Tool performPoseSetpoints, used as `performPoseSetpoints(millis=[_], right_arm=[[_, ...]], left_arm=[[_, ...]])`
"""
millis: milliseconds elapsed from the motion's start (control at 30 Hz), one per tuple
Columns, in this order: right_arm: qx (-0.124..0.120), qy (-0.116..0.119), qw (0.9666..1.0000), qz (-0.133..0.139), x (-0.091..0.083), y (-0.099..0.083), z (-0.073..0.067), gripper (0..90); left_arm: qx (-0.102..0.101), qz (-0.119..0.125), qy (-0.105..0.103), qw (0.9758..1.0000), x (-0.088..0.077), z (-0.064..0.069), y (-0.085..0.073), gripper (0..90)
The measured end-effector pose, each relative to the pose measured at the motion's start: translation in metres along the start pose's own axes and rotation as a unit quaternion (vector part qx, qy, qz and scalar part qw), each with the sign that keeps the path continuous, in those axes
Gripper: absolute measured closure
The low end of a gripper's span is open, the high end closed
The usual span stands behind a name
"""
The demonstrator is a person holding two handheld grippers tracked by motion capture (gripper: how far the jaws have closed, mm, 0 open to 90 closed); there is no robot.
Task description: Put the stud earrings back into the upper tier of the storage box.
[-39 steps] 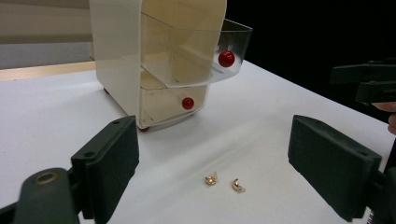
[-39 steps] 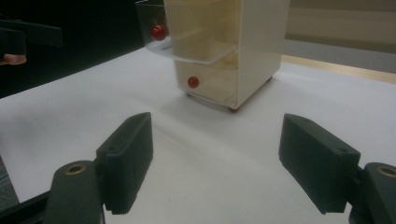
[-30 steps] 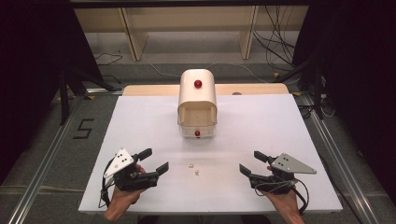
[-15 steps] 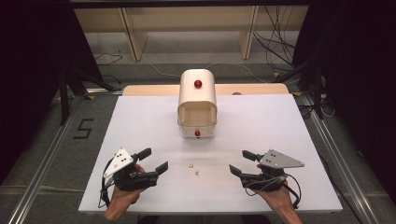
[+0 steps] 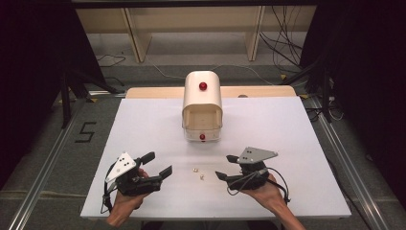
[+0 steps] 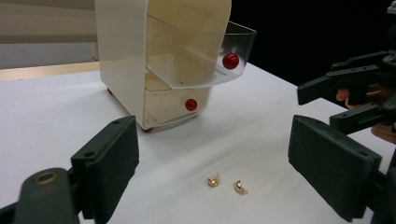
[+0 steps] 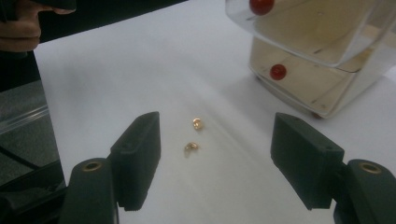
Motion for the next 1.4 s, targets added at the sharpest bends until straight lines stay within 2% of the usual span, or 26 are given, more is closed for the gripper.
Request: performPoseSetpoints(millis=[33,267,700,733,1133,1400], right_arm=[[-0.002,0.004,0.9999,-0.011,0.008,0.002,0.000,35.7],[-0.013,0.014,0.9987,-0.048,0.031,0.007,-0.004,39.0],[-0.023,0.022,0.9955,-0.089,0.068,0.010,-0.004,42.9],[-0.025,0.023,0.9946,-0.098,0.076,0.010,-0.003,43.7],[-0.034,0.028,0.9891,-0.140,0.109,0.003,0.000,52.8],[-0.036,0.029,0.9853,-0.165,0.122,-0.002,0.002,62.4]], left_arm=[[0.000,0.000,0.000,1.0000,0.000,0.000,0.000,15.9],[0.000,0.000,0.000,1.0000,0.000,0.000,0.000,15.9],[-0.002,0.002,0.000,1.0000,0.000,-0.001,0.000,15.9],[-0.001,0.002,0.000,1.0000,0.000,-0.001,0.000,15.9],[0.000,0.002,-0.001,1.0000,-0.001,0.000,0.001,15.9],[-0.002,0.004,-0.001,1.0000,-0.001,0.000,0.001,15.8]])
Point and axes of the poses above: each handheld gripper's, and its own axes: x roughly forward along the jaws, y roughly out of its top, z roughly to its right, the point moved 6 cm from there along x, roughly forward along the jaws, and after that the axes turned 4 degrees about y, right-handed, at the moved point
